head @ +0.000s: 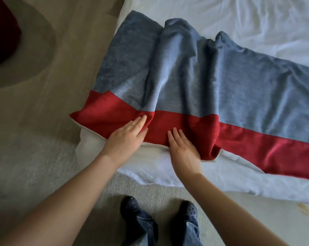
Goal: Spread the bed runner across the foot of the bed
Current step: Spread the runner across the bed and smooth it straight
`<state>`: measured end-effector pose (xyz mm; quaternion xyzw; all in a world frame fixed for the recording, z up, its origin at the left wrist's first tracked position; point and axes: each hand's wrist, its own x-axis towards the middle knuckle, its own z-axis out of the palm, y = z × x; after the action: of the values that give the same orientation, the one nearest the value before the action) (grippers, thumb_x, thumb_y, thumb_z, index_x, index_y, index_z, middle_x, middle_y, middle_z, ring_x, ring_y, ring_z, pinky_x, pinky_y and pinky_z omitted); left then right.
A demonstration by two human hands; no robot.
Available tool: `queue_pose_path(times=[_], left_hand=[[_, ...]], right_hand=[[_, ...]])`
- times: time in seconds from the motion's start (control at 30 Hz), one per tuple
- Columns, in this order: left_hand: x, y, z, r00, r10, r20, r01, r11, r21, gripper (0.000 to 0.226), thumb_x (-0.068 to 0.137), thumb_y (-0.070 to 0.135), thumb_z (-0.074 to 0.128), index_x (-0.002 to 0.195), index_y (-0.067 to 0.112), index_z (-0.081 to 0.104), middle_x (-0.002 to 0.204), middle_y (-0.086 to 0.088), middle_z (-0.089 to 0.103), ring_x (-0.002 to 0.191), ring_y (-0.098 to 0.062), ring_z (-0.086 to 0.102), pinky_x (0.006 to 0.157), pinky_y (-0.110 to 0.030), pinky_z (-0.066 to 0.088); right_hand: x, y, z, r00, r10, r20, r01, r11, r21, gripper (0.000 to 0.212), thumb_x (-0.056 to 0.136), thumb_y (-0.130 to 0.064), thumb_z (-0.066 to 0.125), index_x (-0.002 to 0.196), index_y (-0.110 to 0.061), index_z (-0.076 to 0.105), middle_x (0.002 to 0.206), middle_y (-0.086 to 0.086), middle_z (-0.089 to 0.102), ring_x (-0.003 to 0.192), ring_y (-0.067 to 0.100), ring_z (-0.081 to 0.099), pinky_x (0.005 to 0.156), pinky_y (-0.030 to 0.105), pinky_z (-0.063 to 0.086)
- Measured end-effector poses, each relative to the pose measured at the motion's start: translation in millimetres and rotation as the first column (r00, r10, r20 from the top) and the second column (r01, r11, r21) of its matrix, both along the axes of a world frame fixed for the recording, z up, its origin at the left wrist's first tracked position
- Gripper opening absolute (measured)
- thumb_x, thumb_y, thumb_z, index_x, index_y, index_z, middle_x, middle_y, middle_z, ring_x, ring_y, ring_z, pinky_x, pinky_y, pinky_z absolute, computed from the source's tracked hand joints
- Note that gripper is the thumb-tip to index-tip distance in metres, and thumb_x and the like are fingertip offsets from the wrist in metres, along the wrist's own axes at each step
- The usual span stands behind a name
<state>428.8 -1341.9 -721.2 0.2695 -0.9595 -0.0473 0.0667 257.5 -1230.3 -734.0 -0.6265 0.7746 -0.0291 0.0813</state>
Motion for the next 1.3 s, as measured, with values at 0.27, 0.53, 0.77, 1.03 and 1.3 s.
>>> queue_pose_path(times=[0.27,0.53,0.77,1.03,1.3], left_hand=[[67.3,-41.3,6.1,0.985,0.141,0.100,-0.147,0.988,0.050,0.042,0.076,-0.002,0.040,0.107,-0.005,0.068,0.118,-0.030,0.061,0.098,-0.044,0.066,0.060,-0.054,0.057],[40.9,-15.8,15.5,0.989,0.138,0.048,-0.136,0.990,-0.039,0.055,0.069,-0.009,0.048,0.121,0.001,0.061,0.143,-0.029,0.040,0.128,-0.043,0.044,0.104,-0.052,0.038],[5.2,18.7,6.7,0.994,-0.052,0.096,0.048,0.998,0.048,0.013,0.060,0.005,0.065,0.063,0.016,0.059,0.061,-0.001,0.051,0.054,-0.024,0.053,0.039,-0.028,0.032],[2.6,16.7,17.0,0.968,-0.147,0.204,0.119,0.982,0.146,0.033,0.044,0.008,0.082,0.056,0.018,0.053,0.057,0.001,0.049,0.049,-0.021,0.053,0.036,-0.024,0.030],[-0.1,-1.4,16.8,0.916,-0.265,0.301,0.188,0.947,0.261,0.032,0.042,0.019,0.083,0.052,0.021,0.053,0.051,0.006,0.050,0.045,-0.017,0.055,0.035,-0.021,0.036]], right_hand=[[79.5,-44.9,7.5,0.988,0.027,0.151,-0.035,0.998,0.053,0.052,0.076,-0.008,0.033,0.113,-0.009,0.070,0.117,0.016,0.067,0.107,0.030,0.065,0.080,0.036,0.056],[60.2,-28.5,12.4,0.986,0.137,0.093,-0.119,0.978,-0.174,0.042,0.071,-0.008,0.053,0.107,-0.018,0.070,0.109,0.006,0.067,0.098,0.027,0.065,0.073,0.032,0.053],[11.9,6.0,9.2,0.988,0.124,0.097,-0.105,0.978,-0.181,0.007,0.069,-0.018,0.056,0.067,-0.019,0.062,0.063,-0.002,0.054,0.057,0.022,0.056,0.043,0.027,0.043],[0.5,5.9,14.8,0.942,0.209,0.262,-0.215,0.977,-0.007,0.022,0.060,-0.017,0.080,0.075,-0.020,0.065,0.070,-0.004,0.058,0.064,0.020,0.060,0.045,0.026,0.046],[-5.5,-10.0,21.0,0.900,0.318,0.298,-0.368,0.921,0.129,0.013,0.063,-0.014,0.071,0.072,-0.021,0.064,0.067,-0.006,0.059,0.059,0.019,0.059,0.044,0.022,0.044]])
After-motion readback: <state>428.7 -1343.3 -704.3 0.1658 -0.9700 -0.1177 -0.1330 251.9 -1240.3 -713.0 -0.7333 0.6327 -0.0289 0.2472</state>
